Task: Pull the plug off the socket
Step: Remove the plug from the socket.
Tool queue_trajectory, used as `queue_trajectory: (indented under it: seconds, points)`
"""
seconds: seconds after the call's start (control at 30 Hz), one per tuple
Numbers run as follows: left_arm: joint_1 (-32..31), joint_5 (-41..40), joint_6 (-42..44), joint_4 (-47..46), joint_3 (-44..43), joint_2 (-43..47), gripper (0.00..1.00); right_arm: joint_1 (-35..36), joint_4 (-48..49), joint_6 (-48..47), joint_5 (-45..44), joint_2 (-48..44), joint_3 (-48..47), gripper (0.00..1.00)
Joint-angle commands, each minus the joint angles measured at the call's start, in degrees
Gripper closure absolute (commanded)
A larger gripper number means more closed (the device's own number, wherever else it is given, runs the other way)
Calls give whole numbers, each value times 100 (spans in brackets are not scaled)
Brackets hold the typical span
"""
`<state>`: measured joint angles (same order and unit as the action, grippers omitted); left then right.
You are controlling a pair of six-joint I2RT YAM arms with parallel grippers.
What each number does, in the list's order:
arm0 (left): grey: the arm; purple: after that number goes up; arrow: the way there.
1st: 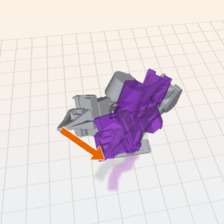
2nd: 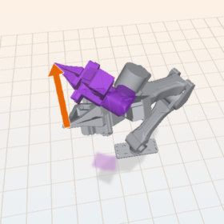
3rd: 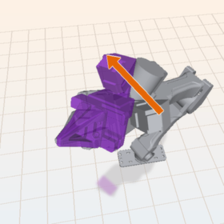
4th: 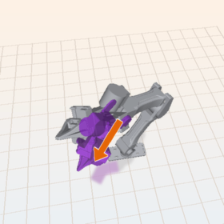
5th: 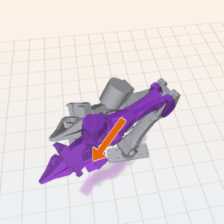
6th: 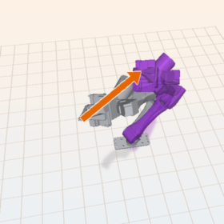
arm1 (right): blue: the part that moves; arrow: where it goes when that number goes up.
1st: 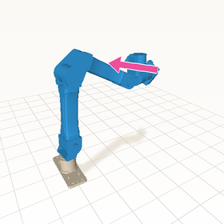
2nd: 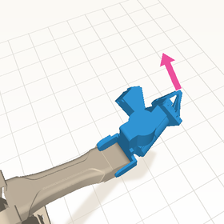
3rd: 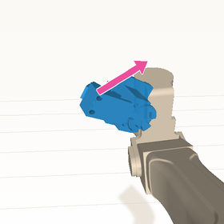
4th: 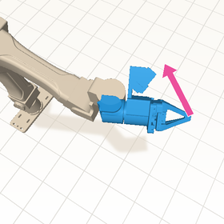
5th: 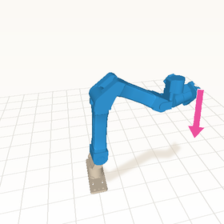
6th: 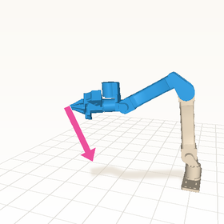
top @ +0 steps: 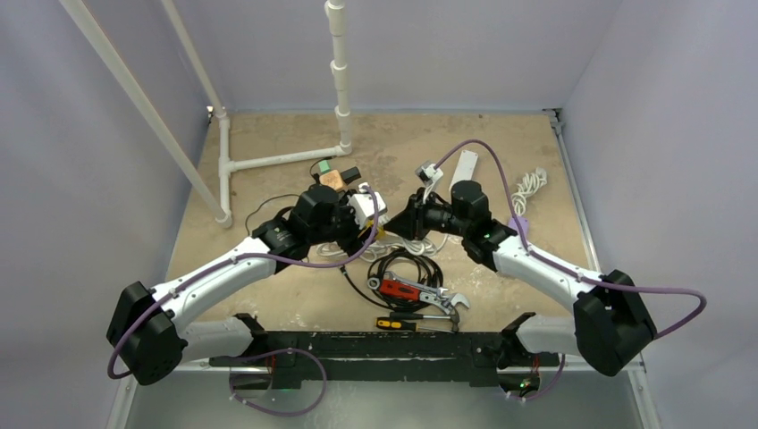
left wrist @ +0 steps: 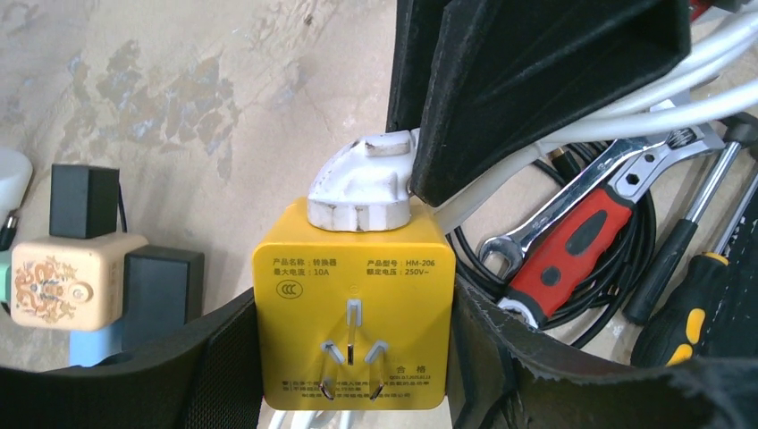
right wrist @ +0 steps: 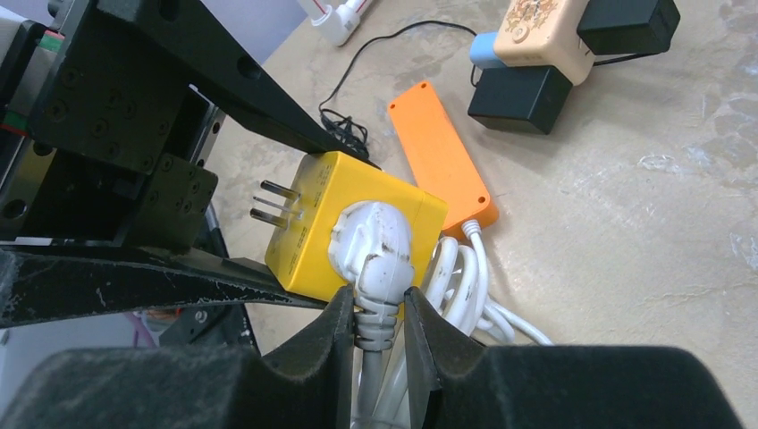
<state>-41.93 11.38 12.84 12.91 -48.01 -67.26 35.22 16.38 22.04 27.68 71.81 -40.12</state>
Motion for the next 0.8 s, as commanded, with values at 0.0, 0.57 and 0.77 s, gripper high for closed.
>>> queue_trajectory:
  seconds: [0.0, 0.57, 0.77]
  points:
    - [18, -84, -33, -229, -165, -31, 100, -388, 690, -232, 1017, -290, 72, 100]
    - [17, -391, -158, -215, -253, -192, 100, 269, 441, 282, -260, -586, -43, 100]
    - [18, -329, -177, -210, -254, -188, 100, 613, 354, 500, -647, -598, -206, 100]
